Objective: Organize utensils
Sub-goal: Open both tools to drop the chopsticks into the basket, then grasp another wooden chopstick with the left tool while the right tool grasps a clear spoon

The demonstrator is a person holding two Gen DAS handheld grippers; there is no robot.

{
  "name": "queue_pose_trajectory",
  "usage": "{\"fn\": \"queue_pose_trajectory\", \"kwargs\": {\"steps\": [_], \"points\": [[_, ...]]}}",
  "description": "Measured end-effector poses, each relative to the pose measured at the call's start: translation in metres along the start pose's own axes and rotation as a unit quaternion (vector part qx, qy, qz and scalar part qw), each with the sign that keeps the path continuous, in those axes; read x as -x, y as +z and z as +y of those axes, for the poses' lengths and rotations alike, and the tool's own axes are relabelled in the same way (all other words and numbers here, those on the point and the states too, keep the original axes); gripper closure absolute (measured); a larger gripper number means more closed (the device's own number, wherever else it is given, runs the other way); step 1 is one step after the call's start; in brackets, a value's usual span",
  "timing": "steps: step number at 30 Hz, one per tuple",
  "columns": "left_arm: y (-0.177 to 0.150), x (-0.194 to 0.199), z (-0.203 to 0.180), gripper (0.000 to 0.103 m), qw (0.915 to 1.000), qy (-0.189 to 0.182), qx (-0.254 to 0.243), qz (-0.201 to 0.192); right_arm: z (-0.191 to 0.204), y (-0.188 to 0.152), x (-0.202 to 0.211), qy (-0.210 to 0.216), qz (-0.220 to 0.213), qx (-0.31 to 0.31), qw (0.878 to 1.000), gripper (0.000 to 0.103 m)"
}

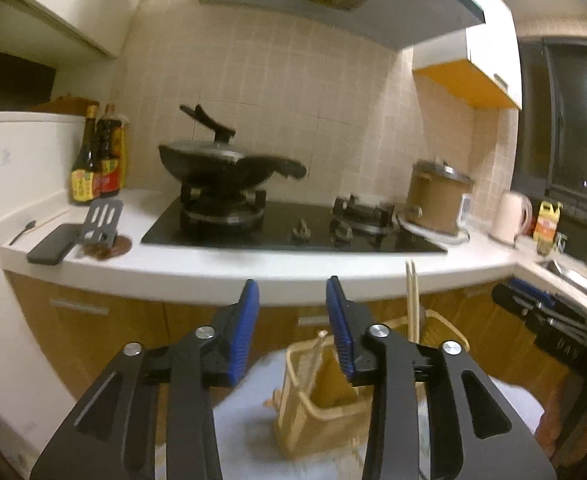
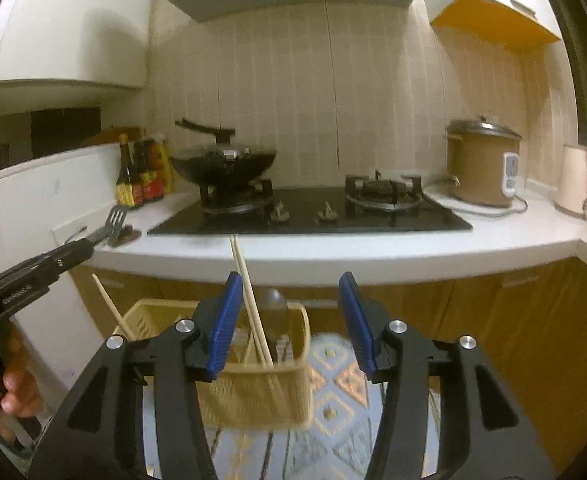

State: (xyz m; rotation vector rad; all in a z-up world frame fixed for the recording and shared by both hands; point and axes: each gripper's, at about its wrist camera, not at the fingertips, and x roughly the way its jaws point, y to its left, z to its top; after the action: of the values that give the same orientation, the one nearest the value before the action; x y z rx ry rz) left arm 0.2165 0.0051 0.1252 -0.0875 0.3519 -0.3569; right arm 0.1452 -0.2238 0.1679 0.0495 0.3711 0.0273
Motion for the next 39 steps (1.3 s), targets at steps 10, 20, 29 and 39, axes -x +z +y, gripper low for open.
{"fn": "queue_pose_trajectory", "kwargs": {"steps": [10, 20, 29, 39], "points": [[-0.026, 0.031, -0.011, 0.066, 0.9867, -0.032, -0.021, 0.158, -0.013, -0.031, 0.029, 0.041, 0.177, -0.035, 0.983, 0.056], [-0.148, 0.014, -0.016, 0.072, 0.9363, -0.037, -0.037, 0.347, 0.014, -0.107, 0.022, 0.066, 0.320, 0.001, 0.945, 0.056], [-0.194, 0.015, -0.025, 0.087, 0.9178, -0.026, -0.059, 0.392, 0.036, -0.127, 0.013, 0.078, 0.357, 0.017, 0.931, 0.057], [-0.188, 0.023, -0.031, 0.075, 0.9207, -0.031, -0.062, 0.384, 0.060, -0.165, 0.001, 0.113, 0.416, 0.012, 0.902, 0.057]]}}
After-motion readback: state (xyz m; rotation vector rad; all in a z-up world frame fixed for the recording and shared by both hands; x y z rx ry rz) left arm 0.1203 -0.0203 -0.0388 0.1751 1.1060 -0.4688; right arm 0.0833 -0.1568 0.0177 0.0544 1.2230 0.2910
